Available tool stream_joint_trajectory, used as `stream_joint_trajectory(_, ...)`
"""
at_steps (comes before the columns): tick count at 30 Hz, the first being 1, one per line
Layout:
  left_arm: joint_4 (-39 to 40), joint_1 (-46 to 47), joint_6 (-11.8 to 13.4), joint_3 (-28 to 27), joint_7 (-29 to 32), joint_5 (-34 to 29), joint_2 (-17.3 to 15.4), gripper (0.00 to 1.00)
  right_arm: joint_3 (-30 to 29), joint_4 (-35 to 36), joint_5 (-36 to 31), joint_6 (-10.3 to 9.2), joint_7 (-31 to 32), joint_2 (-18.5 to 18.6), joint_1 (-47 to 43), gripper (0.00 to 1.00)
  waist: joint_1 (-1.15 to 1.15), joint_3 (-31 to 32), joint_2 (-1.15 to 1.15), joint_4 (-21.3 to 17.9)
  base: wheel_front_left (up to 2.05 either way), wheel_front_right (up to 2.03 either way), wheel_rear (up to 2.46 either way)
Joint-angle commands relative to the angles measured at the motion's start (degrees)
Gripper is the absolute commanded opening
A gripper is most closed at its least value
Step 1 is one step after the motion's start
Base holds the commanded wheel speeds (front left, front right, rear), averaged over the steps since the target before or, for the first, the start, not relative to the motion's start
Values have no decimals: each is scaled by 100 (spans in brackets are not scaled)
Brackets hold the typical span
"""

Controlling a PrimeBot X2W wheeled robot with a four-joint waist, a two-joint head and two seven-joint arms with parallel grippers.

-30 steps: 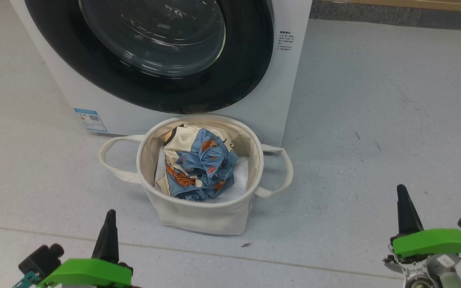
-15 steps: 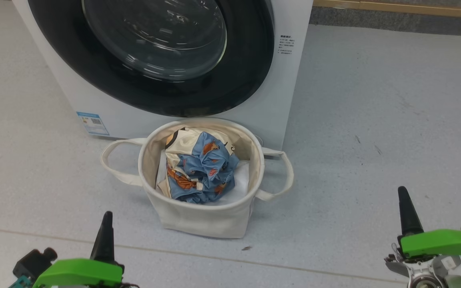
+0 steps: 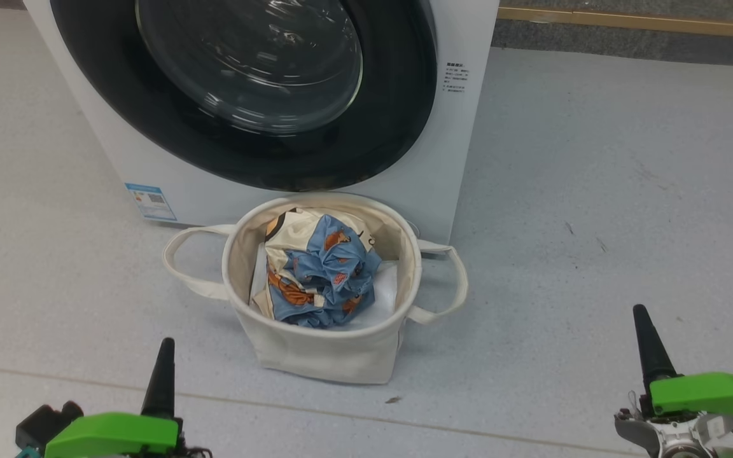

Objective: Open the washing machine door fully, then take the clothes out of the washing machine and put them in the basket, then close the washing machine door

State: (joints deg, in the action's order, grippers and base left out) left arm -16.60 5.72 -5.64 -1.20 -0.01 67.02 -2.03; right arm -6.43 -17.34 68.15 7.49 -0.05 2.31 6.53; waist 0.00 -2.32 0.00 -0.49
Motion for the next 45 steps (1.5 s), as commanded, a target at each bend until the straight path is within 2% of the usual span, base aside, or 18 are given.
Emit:
stream_joint_trajectory(1,226,88,-45,-184,52,142,-61,0,61,235,153,1,54,46,93,0,0,6,0,2,0,0,0)
stream_joint_trajectory(35,252,48,-183,-527,642,2488,-85,0,-7,331,2376,0,646,56,-33,0,0,212,0,49,0,0,0)
stream_joint_trajectory(45,253,48,-185,-531,649,2515,-85,0,-8,332,2402,0,653,56,-35,0,0,214,0,49,0,0,0)
